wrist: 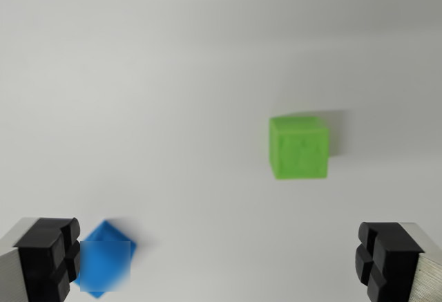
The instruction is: Stack cube
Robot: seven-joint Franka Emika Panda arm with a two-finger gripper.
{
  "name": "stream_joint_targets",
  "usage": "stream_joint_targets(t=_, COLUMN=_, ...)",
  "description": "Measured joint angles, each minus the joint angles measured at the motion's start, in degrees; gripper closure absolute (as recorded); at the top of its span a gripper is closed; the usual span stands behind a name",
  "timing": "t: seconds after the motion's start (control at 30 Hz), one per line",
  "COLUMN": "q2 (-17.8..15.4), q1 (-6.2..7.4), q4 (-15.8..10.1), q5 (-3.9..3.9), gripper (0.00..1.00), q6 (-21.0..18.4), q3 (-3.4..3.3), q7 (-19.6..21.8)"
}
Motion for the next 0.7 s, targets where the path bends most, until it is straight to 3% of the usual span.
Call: stream_joint_targets(t=0.7, q2=-0.01, q1=-0.08, q4=-0.90, q5=0.00, gripper=0.00, q6=0.80, q3=-0.12, q7=-0.37)
